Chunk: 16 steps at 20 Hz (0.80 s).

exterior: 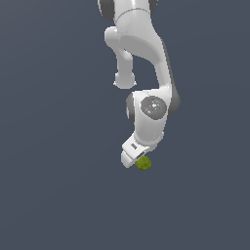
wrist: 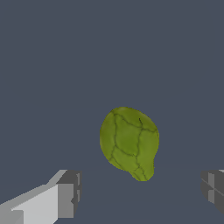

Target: Pick up the object and move it to a goal position.

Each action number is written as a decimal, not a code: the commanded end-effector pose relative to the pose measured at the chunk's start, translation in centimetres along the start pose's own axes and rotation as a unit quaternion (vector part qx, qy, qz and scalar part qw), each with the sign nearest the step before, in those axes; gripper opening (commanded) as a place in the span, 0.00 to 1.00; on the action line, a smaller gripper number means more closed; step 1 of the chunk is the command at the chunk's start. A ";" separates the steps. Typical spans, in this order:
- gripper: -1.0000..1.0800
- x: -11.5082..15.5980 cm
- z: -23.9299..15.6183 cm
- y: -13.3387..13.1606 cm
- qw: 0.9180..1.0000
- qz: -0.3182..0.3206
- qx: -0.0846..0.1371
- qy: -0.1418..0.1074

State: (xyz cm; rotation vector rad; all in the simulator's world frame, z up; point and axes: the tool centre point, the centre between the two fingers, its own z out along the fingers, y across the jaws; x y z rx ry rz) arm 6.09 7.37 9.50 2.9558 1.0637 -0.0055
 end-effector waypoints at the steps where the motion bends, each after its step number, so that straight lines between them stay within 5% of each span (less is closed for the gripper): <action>1: 0.96 0.3 0.3 0.0 1.000 -0.013 0.000 0.001; 16: 0.96 0.4 4.0 -0.1 1.000 -0.020 0.000 0.002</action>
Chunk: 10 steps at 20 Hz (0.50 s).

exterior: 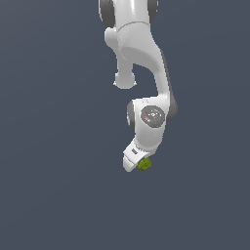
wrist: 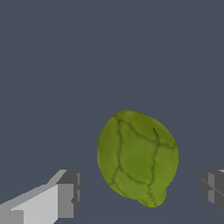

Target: Pick up the object and move it to a goal position.

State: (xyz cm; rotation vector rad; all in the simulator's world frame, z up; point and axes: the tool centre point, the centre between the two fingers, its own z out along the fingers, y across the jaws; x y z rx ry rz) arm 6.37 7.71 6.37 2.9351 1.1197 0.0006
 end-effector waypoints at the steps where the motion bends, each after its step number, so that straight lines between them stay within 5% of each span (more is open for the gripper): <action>1: 0.96 -0.1 1.3 0.0 1.000 -0.001 0.000 0.000; 8: 0.96 0.1 2.3 0.0 1.000 -0.001 0.000 0.000; 9: 0.00 0.1 2.3 0.0 1.000 -0.001 0.000 0.000; 10: 0.00 0.1 2.3 0.0 1.000 -0.001 0.000 0.000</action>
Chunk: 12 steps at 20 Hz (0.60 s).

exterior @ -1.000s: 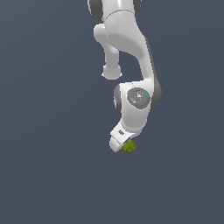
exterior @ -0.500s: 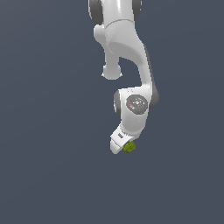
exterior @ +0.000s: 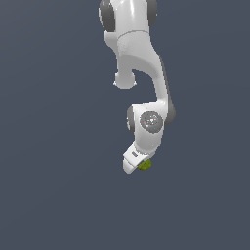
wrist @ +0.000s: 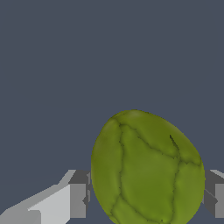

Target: Pick up the object and move it to a goal position.

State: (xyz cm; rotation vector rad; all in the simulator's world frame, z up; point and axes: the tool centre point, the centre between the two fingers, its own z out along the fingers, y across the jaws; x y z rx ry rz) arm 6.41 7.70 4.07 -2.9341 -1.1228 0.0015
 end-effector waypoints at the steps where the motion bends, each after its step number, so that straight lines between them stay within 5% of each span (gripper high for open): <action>1: 0.00 0.1 0.0 0.0 1.000 0.000 0.000 0.000; 12: 0.00 -0.1 -0.1 0.0 1.000 0.000 0.000 0.000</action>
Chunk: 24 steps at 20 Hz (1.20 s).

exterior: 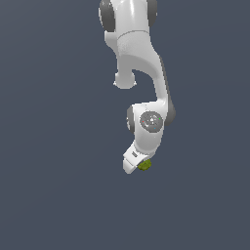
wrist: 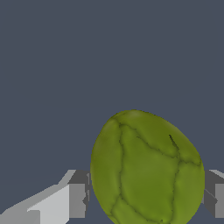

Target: Pick up the object and move it to a goal position.

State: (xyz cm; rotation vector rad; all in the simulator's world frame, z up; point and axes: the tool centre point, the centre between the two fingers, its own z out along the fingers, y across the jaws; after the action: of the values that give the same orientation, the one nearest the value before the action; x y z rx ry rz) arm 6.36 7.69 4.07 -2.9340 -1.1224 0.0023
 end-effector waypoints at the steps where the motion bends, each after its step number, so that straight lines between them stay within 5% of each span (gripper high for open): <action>1: 0.00 -0.1 -0.2 -0.1 1.000 0.000 0.000 0.000; 12: 0.00 -1.7 -2.6 -2.1 1.000 0.000 -0.001 0.000; 24: 0.00 -6.0 -8.7 -7.4 1.000 0.000 -0.001 0.000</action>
State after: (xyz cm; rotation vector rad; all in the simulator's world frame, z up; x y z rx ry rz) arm -2.11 9.08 11.80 -2.9353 -1.1226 0.0057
